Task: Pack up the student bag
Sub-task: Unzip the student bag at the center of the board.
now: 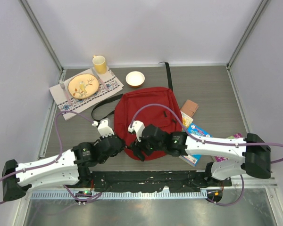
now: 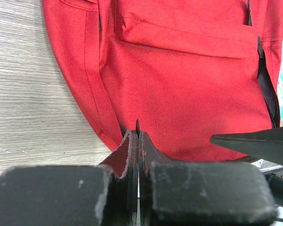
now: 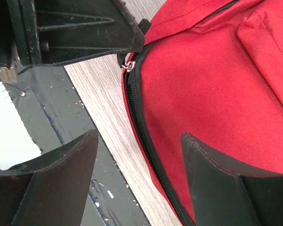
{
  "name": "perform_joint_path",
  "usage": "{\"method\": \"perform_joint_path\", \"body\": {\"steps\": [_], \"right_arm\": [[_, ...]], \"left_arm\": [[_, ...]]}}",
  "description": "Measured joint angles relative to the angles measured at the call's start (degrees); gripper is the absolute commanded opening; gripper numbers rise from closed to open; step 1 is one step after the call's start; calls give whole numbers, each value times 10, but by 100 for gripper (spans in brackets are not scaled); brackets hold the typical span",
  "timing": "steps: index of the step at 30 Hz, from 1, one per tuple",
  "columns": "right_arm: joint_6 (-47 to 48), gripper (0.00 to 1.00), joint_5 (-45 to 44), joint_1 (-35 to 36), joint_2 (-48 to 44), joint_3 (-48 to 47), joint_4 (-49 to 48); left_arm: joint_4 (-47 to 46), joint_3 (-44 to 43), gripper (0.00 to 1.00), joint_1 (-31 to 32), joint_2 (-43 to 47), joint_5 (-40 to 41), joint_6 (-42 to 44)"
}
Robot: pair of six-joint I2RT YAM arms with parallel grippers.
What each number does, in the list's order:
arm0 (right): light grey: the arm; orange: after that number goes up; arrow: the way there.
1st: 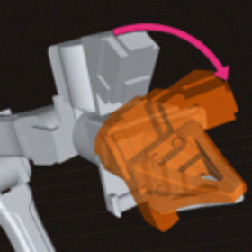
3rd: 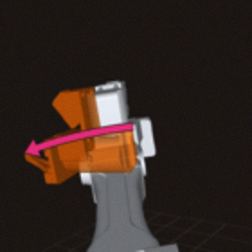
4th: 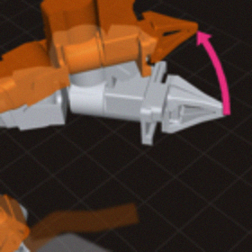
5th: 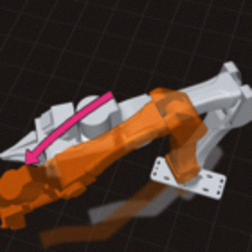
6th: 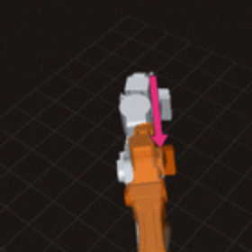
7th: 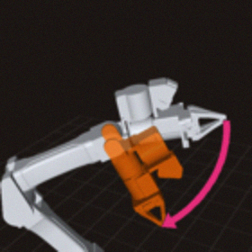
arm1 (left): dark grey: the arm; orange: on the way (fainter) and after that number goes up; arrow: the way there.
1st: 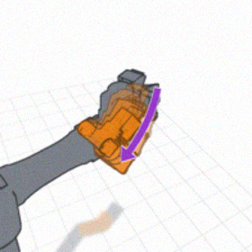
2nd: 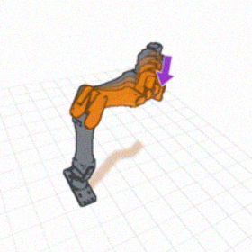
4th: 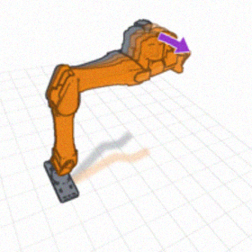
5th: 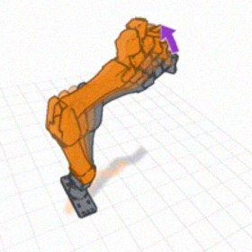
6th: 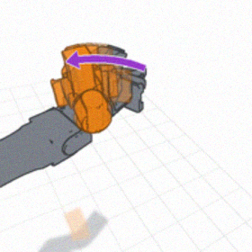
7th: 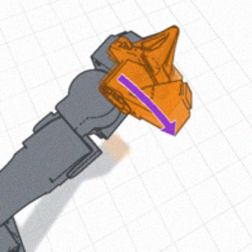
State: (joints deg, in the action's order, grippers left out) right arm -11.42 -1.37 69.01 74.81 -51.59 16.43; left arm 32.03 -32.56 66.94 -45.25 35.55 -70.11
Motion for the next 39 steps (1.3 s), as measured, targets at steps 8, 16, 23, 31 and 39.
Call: {"method": "perform_joint_path", "body": {"steps": [8, 16, 23, 31, 39], "right_arm": [[38, 46, -64, 38, 53, 0, -30], [39, 1, -83, 38, 64, 24, -65], [22, 1, -76, 49, 25, 70, -91], [-9, 1, -77, 71, 0, 100, -124], [-21, 1, -82, 74, 0, 104, -136]], "left_arm": [[0, 0, 0, 0, 1, 1, -2], [6, 0, 0, 0, 6, 9, -3], [17, 0, 0, -30, 0, 10, 5], [1, 0, 0, -169, -18, -48, 76], [0, -3, 0, -235, -65, -97, 108]]}}
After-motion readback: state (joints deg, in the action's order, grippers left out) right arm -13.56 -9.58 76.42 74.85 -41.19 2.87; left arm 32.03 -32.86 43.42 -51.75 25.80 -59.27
